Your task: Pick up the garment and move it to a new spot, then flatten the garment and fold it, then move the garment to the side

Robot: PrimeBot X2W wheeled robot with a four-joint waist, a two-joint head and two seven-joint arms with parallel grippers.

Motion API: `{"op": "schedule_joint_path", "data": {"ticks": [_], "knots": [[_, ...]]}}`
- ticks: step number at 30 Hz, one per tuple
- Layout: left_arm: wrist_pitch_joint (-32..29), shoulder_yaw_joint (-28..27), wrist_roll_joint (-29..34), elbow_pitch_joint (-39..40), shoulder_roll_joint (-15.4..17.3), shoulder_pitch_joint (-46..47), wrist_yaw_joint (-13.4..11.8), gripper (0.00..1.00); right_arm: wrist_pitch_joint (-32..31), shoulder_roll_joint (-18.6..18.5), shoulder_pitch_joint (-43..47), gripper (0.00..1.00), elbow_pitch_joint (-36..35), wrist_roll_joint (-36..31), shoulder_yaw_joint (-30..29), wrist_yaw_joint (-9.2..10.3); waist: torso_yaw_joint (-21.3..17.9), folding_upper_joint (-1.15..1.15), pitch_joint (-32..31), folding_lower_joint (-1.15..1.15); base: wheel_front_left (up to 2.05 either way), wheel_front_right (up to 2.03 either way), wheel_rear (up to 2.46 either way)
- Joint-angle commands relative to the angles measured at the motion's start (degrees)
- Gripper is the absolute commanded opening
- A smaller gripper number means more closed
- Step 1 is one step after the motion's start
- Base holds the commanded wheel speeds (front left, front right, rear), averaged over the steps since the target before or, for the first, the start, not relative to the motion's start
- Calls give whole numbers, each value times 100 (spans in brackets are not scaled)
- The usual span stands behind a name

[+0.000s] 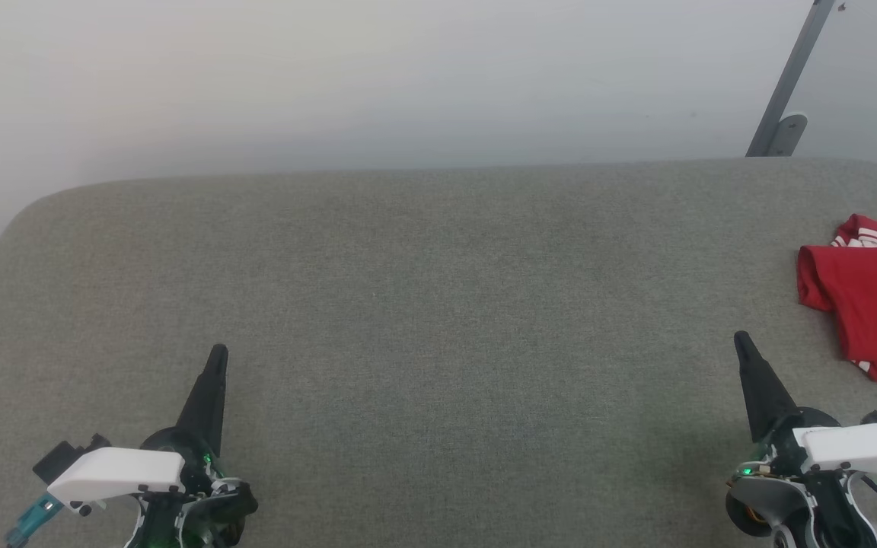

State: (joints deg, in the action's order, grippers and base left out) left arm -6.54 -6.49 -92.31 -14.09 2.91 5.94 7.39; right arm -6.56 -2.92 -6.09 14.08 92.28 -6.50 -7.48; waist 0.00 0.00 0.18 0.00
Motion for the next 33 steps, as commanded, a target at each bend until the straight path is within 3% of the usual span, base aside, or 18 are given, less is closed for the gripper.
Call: {"op": "schedule_joint_path", "data": {"ticks": [1,33], "knots": [[-20,-1,-18,5,-16,68,18,0,-16,21,-27,0,-16,25,-11,-2,0,0,0,0,0,0,0],[-19,0,-19,6,-17,68,18,0,-15,21,-27,0,-16,25,-10,-2,0,0,0,0,0,0,0]]}}
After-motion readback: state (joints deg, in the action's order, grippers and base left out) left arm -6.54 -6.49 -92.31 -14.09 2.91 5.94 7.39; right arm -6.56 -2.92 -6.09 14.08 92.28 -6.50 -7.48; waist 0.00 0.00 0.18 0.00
